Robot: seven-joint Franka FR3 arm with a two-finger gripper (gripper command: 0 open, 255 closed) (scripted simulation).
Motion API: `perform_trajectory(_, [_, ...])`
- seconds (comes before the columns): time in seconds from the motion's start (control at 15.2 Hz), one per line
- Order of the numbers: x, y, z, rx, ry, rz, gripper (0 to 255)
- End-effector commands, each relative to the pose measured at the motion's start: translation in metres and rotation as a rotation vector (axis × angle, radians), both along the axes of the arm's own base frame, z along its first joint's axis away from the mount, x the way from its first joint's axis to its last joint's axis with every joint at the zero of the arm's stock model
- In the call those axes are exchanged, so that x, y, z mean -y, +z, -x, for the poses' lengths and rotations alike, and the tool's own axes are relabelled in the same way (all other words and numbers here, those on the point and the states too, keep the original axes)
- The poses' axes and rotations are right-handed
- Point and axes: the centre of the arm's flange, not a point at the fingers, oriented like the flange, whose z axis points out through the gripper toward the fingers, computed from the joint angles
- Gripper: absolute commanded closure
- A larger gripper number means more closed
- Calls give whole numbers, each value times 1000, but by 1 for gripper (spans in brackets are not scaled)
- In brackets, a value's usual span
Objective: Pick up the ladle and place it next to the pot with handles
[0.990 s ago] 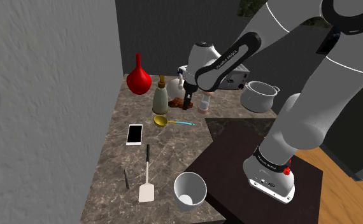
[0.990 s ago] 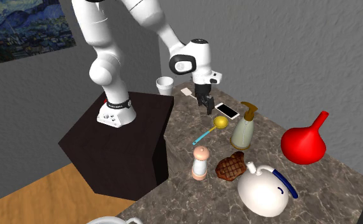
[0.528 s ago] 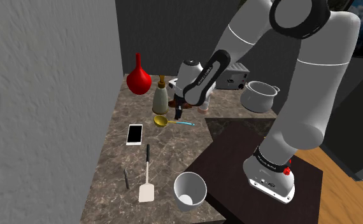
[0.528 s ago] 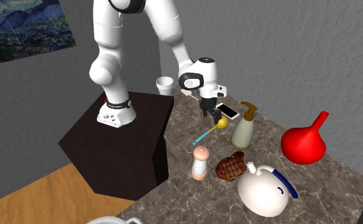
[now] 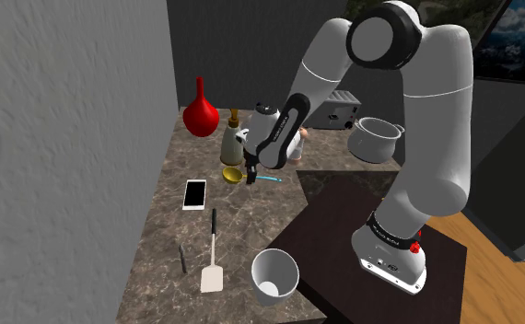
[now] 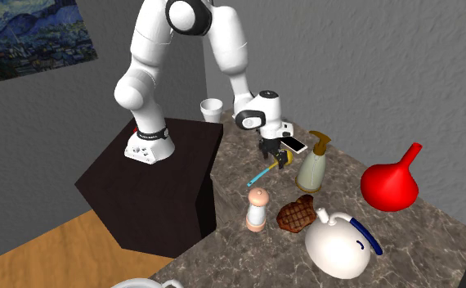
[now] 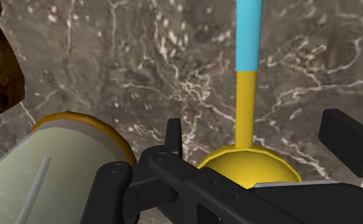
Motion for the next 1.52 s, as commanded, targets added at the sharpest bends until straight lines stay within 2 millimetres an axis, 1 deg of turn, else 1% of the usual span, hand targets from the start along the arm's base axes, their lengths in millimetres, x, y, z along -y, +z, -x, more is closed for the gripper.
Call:
perform_trajectory(0.0, [1, -11, -3, 1, 1, 0, 0])
perform_trajectory(0.13, [1, -24, -5, 1, 1, 0, 0])
perform_trajectory(0.66, [1, -24, -5, 0, 1, 0, 0])
perform_trajectory(0.73, [1, -24, -5, 0, 1, 0, 255])
perform_trajectory(1.25, [2, -26, -5, 1, 1, 0, 255])
perform_trajectory(1.32, [1, -24, -5, 1, 1, 0, 255])
perform_trajectory(1.45, [1, -13, -5, 1, 1, 0, 255])
